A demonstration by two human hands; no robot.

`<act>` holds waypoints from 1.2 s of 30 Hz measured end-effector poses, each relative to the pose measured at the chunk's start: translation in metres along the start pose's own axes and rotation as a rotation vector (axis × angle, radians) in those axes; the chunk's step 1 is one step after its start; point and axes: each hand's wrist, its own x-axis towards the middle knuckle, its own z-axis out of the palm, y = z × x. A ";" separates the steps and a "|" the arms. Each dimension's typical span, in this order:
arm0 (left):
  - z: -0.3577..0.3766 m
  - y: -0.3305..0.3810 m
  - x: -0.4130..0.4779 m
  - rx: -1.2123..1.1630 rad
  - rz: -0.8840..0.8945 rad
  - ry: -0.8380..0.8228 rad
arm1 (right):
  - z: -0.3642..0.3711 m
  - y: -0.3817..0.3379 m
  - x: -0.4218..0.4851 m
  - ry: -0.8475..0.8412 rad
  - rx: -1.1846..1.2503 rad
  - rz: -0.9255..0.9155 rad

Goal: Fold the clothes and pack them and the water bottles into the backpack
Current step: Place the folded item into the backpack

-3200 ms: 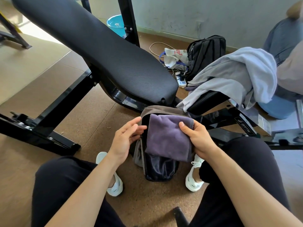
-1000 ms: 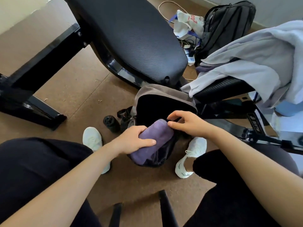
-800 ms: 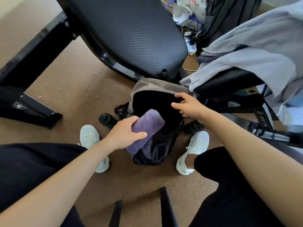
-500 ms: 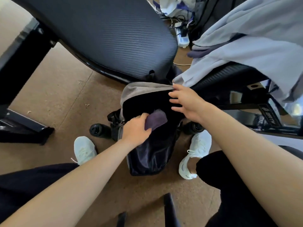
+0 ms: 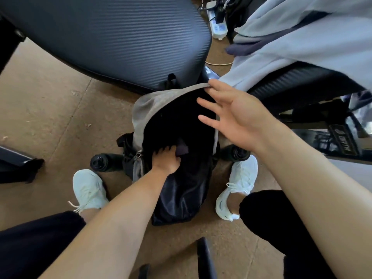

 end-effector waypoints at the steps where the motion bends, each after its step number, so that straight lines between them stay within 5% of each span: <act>1: 0.001 -0.003 0.002 -0.014 -0.003 -0.046 | 0.001 -0.001 0.000 -0.004 0.003 -0.009; 5: -0.008 -0.015 0.008 -0.044 -0.040 -0.137 | 0.006 -0.002 0.001 -0.035 -0.008 -0.027; 11: -0.006 0.007 -0.018 0.018 0.111 0.196 | 0.013 0.003 -0.001 0.000 -0.064 -0.019; 18: -0.021 0.031 -0.084 -0.307 0.213 0.248 | 0.012 0.008 -0.006 0.132 -0.226 0.032; 22: -0.062 0.015 -0.119 -0.488 0.257 0.182 | 0.013 0.009 -0.018 0.178 -0.512 0.036; 28: -0.132 0.003 -0.170 -0.552 0.268 0.359 | 0.014 0.004 -0.059 0.228 -1.016 -0.232; 32: -0.172 0.021 -0.197 -0.587 0.345 0.454 | 0.013 -0.003 -0.105 0.391 -0.971 -0.508; 36: -0.212 0.064 -0.222 -0.682 0.415 0.486 | -0.001 -0.019 -0.145 0.758 -0.760 -0.831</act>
